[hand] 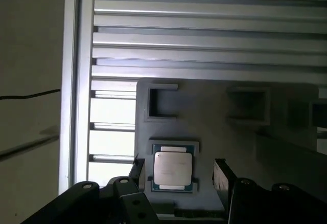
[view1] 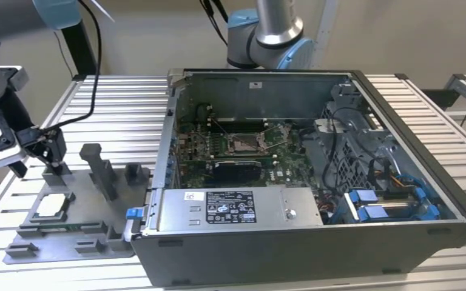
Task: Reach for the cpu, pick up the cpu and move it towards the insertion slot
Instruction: 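Pick up the cpu and move it towards the insertion slot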
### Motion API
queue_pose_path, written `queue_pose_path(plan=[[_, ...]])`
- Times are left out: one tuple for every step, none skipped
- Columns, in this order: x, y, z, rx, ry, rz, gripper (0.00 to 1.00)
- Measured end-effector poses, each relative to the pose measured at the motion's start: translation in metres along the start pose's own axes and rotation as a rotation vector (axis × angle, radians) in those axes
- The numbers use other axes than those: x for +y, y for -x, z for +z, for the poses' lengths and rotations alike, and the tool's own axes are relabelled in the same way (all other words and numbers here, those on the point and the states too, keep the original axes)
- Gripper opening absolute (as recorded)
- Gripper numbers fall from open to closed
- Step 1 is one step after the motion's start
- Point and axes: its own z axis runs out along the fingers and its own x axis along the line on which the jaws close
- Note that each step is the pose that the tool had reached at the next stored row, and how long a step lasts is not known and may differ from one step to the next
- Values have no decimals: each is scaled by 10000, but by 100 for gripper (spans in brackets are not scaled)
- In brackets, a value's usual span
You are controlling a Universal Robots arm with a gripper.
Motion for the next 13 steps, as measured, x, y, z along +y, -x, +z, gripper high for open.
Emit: queue_pose_path(plan=[[-1,0,8,-1,1,0,100],[-3,0,15,-1,1,0,100],[-3,0,22,-1,1,0,100],[-4,0,24,1,-1,0,100],[-4,0,25,2,-1,0,100],[-4,0,25,3,-2,0,100],[-4,0,25,2,-1,0,100],[-4,0,26,1,0,0,100],[-4,0,27,0,0,0,100],[-4,0,27,0,0,0,100],[-4,0,27,0,1,1,100],[-4,0,28,0,0,0,100],[-4,0,32,-1,1,0,100]])
